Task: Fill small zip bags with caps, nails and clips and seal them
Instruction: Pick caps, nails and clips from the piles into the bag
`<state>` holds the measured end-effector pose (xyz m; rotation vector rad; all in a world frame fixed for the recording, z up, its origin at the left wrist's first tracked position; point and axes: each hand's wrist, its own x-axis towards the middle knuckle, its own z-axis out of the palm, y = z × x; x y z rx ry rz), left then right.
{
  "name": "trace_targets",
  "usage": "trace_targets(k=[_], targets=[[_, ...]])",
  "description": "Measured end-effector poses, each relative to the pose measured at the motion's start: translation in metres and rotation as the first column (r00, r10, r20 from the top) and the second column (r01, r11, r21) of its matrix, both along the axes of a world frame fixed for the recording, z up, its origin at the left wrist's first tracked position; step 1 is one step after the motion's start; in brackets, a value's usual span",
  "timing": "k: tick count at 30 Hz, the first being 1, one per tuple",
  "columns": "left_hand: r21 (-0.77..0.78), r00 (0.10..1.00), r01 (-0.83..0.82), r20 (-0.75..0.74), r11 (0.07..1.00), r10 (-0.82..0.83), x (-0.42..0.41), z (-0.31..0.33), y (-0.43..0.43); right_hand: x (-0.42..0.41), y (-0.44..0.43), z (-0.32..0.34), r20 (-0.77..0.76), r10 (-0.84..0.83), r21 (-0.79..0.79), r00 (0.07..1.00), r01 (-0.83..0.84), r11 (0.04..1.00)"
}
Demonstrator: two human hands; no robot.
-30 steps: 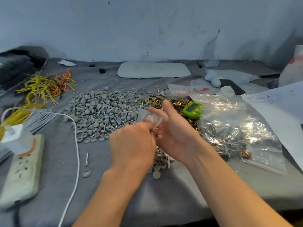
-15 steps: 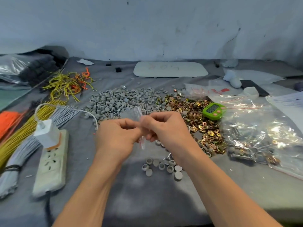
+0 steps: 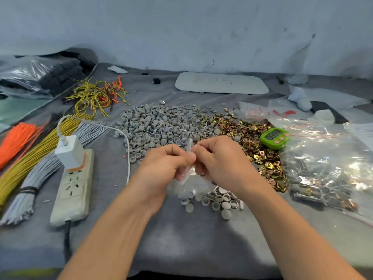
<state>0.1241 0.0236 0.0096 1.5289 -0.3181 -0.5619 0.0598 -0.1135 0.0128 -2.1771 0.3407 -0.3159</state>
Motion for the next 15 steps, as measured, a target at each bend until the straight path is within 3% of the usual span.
trace_targets(k=[2,7,10,12,15], targets=[[-0.020,0.996,0.023,-0.086,1.000,-0.025,-0.004,0.000,-0.005,-0.004,0.000,0.005,0.020,-0.051,-0.168,0.999,0.053,0.984],[-0.122,0.993,-0.039,-0.119,0.992,0.025,-0.014,0.000,-0.010,-0.009,0.005,0.017,0.019,-0.087,-0.308,0.996,0.088,0.947],[0.119,0.953,-0.212,0.246,0.970,0.178,-0.014,-0.008,-0.018,-0.014,0.001,0.022,-0.061,-0.125,-0.396,0.990,0.090,0.914],[0.189,0.848,-0.391,0.453,0.901,0.273,-0.010,-0.012,-0.019,-0.018,-0.006,0.024,-0.098,-0.160,-0.422,0.982,0.104,0.900],[0.237,0.679,-0.522,0.696,0.819,0.232,-0.009,-0.012,-0.017,-0.023,-0.010,0.020,-0.067,-0.203,-0.386,0.977,0.162,0.908]])
